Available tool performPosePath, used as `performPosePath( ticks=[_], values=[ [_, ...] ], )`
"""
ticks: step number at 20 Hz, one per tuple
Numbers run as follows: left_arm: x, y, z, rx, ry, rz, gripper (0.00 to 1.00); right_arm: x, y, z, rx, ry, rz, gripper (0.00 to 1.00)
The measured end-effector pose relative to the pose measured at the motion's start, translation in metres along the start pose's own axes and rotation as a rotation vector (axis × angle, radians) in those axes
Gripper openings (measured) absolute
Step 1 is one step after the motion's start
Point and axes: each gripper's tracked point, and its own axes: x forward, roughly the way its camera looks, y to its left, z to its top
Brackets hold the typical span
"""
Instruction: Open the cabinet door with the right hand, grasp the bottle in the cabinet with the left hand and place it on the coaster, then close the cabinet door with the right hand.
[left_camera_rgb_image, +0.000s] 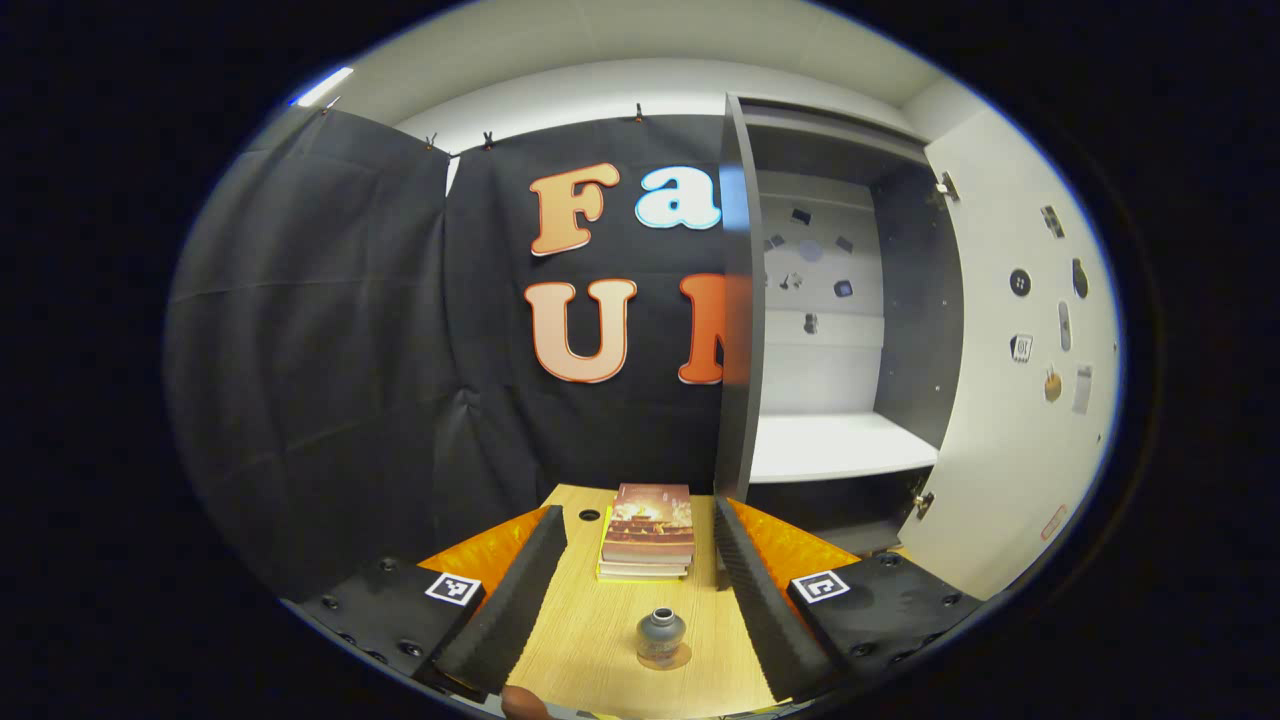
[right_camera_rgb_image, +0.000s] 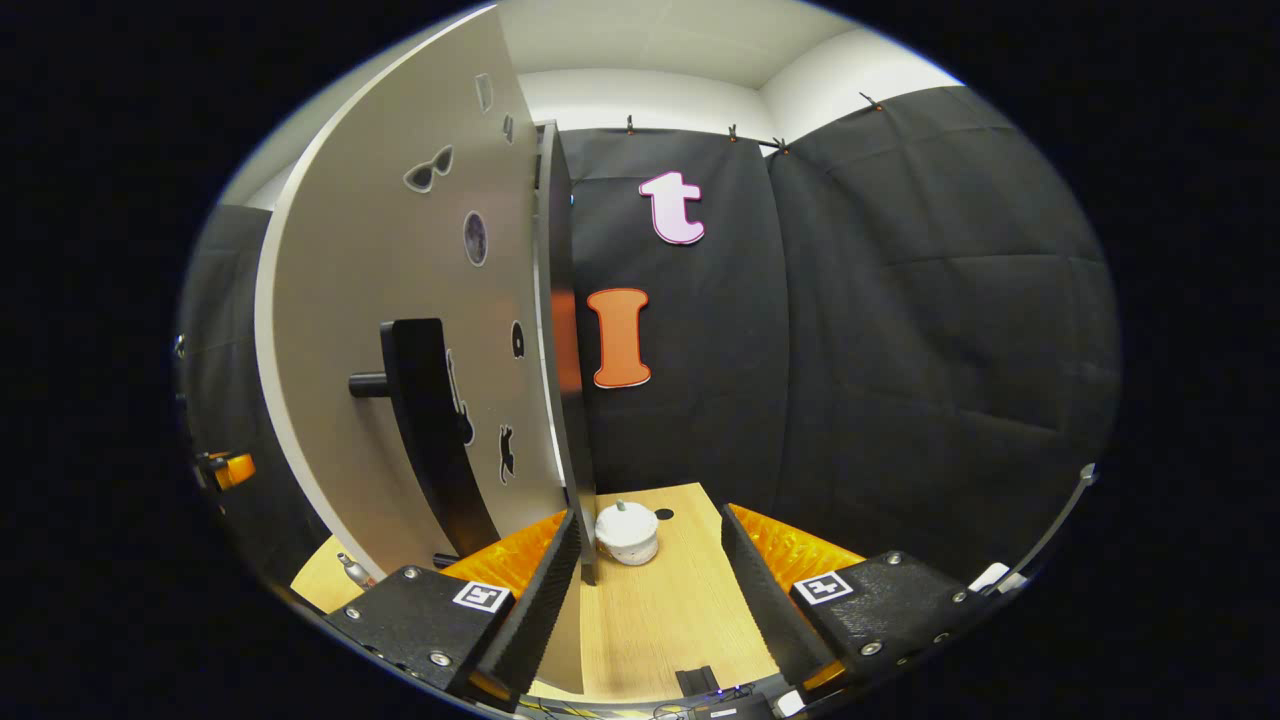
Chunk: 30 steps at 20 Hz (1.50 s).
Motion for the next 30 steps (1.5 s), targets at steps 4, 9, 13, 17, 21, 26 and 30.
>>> performPosePath(
  ticks=[4, 9, 13, 17, 21, 26, 30],
  values=[
    [-0.005, 0.019, 0.041, -0.008, -0.049, 0.030, 0.94, -0.001, 0.007, -0.001, 0.009, 0.008, 0.022, 0.96],
    [-0.009, 0.037, 0.074, -0.015, -0.102, 0.041, 0.94, -0.004, 0.017, -0.003, 0.018, 0.015, 0.048, 0.96],
    [-0.009, 0.047, 0.090, 0.000, -0.122, 0.039, 0.94, -0.003, 0.025, -0.003, 0.012, 0.018, 0.071, 0.96],
    [-0.003, 0.053, 0.095, 0.011, -0.133, 0.025, 0.94, -0.002, 0.041, -0.003, 0.021, 0.024, 0.124, 0.96],
    [0.002, 0.066, 0.100, 0.009, -0.137, 0.012, 0.97, -0.005, 0.051, -0.003, 0.032, 0.023, 0.139, 0.96],
    [0.004, 0.091, 0.108, 0.029, -0.154, 0.020, 0.94, 0.000, 0.061, -0.001, 0.036, 0.012, 0.147, 0.88],
    [0.009, 0.103, 0.113, 0.033, -0.171, 0.019, 0.97, 0.005, 0.072, 0.001, 0.041, 0.001, 0.169, 0.88]
  ],
)
